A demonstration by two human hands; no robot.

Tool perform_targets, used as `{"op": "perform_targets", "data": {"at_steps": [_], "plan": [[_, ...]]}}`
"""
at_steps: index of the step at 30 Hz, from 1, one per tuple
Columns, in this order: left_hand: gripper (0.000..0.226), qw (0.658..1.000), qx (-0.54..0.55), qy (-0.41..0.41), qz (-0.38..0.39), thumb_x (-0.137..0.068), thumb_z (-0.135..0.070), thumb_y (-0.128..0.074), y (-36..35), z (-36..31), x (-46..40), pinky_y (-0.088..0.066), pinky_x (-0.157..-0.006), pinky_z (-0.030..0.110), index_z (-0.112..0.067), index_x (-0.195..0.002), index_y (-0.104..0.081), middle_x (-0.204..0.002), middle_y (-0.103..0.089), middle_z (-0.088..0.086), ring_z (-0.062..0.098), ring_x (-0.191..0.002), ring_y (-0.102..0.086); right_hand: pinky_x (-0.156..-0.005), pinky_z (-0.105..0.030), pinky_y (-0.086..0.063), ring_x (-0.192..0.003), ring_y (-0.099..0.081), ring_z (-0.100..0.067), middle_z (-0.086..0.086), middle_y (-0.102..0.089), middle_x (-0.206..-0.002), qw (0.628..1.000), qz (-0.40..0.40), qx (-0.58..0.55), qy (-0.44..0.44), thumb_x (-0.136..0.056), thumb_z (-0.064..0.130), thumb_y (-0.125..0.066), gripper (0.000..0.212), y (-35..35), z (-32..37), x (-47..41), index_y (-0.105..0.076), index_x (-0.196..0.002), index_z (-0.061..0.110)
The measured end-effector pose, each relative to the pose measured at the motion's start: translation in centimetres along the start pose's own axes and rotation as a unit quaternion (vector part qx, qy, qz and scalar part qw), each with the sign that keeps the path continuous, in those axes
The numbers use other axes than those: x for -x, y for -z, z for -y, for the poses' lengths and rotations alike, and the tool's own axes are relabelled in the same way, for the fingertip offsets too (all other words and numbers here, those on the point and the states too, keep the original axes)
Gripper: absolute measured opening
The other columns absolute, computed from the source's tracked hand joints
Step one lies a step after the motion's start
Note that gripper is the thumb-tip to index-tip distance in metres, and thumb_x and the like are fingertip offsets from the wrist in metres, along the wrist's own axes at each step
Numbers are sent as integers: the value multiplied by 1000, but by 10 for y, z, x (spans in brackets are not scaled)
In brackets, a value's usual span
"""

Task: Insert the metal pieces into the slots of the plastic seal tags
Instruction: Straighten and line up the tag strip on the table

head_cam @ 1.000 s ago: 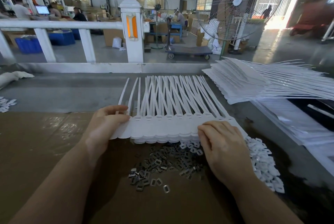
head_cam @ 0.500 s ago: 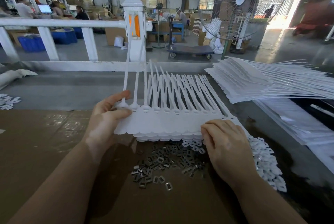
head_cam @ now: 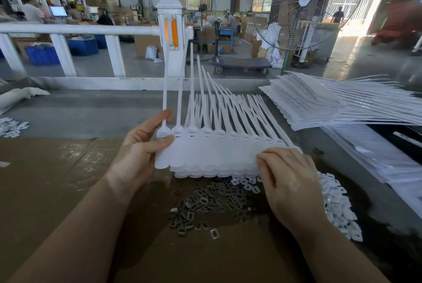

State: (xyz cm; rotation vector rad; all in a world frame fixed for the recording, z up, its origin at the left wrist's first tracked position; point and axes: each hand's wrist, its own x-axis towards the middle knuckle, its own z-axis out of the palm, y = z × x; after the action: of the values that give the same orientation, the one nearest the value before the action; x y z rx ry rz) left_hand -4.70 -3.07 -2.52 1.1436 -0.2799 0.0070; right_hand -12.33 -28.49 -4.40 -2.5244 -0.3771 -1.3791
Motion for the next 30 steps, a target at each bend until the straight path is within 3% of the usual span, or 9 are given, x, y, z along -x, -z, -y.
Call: {"op": "perform_targets", "data": {"at_steps": [8, 13, 17, 21, 24, 30], "plan": [[47, 999, 11, 33, -5, -65, 4, -60, 3, 6, -3, -58, -67, 28, -23, -101, -73, -107, -70, -8, 17, -89, -69, -92, -38, -37, -99, -62, -25, -7, -67, -107, 999, 41, 5, -3, -79, 18, -48, 34, 0, 0, 3, -70, -102, 7], [47, 998, -10, 48, -32, -63, 4, -60, 2, 9, -4, -58, -65, 25, -20, -102, -70, -104, -71, -8, 15, -83, -69, -90, -38, -37, -98, -63, -25, -7, -68, -107, 999, 30, 28, -18, -84, 18, -45, 32, -2, -2, 2, -71, -101, 7], [44, 997, -30, 54, -45, -74, 14, -56, 5, 12, -5, -56, -61, 21, -21, -97, -72, -100, -72, -8, 12, -77, -69, -89, -36, -37, -96, -64, -25, -7, -69, -104, 999, 36, 26, -14, -85, 18, -46, 31, -3, -3, 3, -72, -97, 8], [42, 997, -39, 53, -47, -70, 9, -61, 5, 14, -4, -56, -65, 23, -23, -93, -75, -105, -71, -6, 15, -83, -70, -88, -33, -36, -92, -64, -25, -6, -70, -99, 999, 35, 21, -17, -85, 18, -47, 29, -2, -2, 2, -73, -93, 8], [42, 996, -48, 57, -50, -65, -1, -66, 5, 16, -4, -56, -68, 26, -22, -101, -73, -112, -69, 2, 20, -86, -69, -87, -32, -36, -90, -65, -25, -6, -70, -97, 999, 36, 17, -18, -86, 19, -45, 31, -2, -1, 2, -73, -91, 7], [37, 993, -48, 63, -86, -80, 7, -59, 7, 18, -5, -56, -67, 24, -14, -109, -69, -110, -69, 5, 19, -85, -70, -86, -31, -36, -90, -64, -25, -6, -70, -97, 999, 39, 10, -23, -87, 20, -45, 31, -1, -2, 2, -73, -90, 7]]}}
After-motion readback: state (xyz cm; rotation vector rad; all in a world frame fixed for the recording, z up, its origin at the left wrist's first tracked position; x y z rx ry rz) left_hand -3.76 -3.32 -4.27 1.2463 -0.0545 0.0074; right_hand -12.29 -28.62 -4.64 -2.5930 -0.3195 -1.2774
